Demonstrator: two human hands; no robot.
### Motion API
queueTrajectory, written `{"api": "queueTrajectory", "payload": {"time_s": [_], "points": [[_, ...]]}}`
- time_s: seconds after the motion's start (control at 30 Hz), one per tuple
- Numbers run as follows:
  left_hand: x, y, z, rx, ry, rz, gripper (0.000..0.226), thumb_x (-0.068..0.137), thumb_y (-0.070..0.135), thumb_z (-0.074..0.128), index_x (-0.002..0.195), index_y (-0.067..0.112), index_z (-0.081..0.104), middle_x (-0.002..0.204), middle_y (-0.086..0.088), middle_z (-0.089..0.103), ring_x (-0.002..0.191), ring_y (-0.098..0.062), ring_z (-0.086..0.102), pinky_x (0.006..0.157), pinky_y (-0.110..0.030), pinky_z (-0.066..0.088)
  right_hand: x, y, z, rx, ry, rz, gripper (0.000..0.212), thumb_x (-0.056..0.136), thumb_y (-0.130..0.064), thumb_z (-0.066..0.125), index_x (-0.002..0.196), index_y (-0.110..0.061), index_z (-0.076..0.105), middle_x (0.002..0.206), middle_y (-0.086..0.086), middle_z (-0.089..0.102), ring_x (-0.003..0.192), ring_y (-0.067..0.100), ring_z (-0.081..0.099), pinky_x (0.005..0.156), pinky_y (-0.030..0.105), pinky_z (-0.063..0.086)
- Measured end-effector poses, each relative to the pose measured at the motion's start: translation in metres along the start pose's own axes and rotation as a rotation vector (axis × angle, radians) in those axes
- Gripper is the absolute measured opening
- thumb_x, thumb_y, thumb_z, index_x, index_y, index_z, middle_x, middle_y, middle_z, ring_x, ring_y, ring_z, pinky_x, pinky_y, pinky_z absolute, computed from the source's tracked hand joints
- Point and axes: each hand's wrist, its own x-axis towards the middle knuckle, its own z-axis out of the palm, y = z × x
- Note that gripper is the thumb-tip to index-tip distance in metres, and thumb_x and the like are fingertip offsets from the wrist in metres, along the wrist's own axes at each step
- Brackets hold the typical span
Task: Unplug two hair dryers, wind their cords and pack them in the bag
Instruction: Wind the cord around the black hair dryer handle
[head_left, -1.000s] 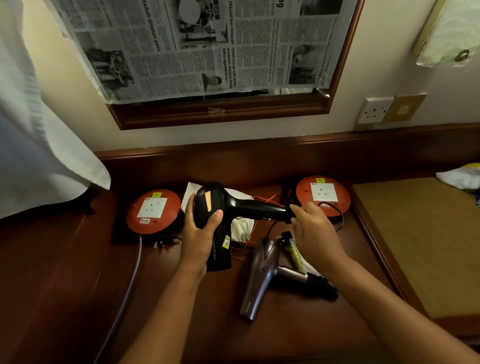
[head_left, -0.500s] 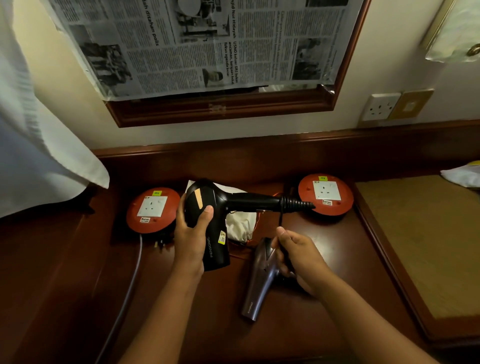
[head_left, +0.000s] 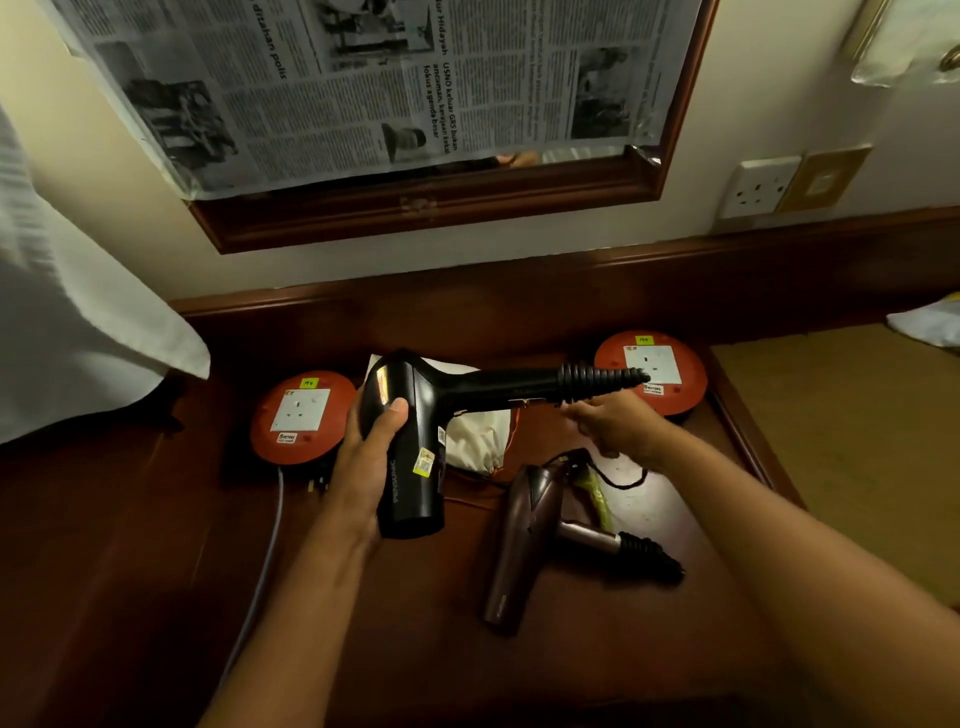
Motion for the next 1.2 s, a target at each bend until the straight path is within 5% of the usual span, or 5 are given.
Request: {"api": "queueTrajectory", "payload": {"time_s": [0.13,0.27,0.77,1.0,1.2], "points": [[-0.002,0.01,-0.004,0.07,-0.028,0.012,0.049,0.09,0.027,0.059,0.136,0.037,0.042,0.107,-0.006,0.064,0.081,-0.022,0.068,0.054,-0.031,0.055,0.009,-0.014,-0.024,-0.182,-0.013,-0.116,0.026,0.086,0.01,0.053,0.075,-0.014,0.059,0.076,0.004,0.057,0.069,0.014,0.054,0.061,0.022,0.046],[-0.005,0.017,-0.007,0.103,-0.071,0.042,0.052,0.091,0.019,0.058,0.136,0.037,0.039,0.111,-0.003,0.062,0.081,-0.017,0.067,0.053,-0.027,0.055,0.012,-0.03,-0.037,-0.155,-0.011,-0.221,0.003,0.086,-0.015,0.066,0.087,-0.012,0.067,0.08,0.004,0.066,0.071,0.013,0.063,0.061,0.023,0.051],[-0.009,0.009,-0.006,0.19,0.049,0.277,0.071,0.085,0.021,0.067,0.145,0.035,0.03,0.127,0.006,0.054,0.113,-0.013,0.058,0.092,-0.035,0.052,-0.031,-0.061,0.01,-0.849,0.254,-0.425,0.021,0.095,-0.025,0.051,0.09,-0.012,0.067,0.082,0.002,0.06,0.075,0.019,0.056,0.069,0.039,0.051],[-0.013,0.002,-0.007,0.1,0.177,0.293,0.064,0.088,0.022,0.065,0.143,0.035,0.034,0.13,0.002,0.056,0.116,-0.016,0.057,0.096,-0.042,0.05,-0.057,-0.035,0.059,-0.309,0.334,-0.337,0.027,0.094,-0.007,0.044,0.116,-0.011,0.06,0.091,0.005,0.062,0.071,0.013,0.052,0.061,0.027,0.043],[-0.017,0.002,-0.005,-0.016,0.214,0.233,0.055,0.089,0.021,0.064,0.136,0.038,0.042,0.117,0.009,0.061,0.107,-0.012,0.061,0.09,-0.039,0.052,-0.059,-0.016,0.078,0.3,0.19,-0.209,0.01,0.098,-0.012,0.046,0.097,-0.01,0.056,0.073,0.005,0.064,0.049,0.015,0.051,0.044,0.026,0.042]]}}
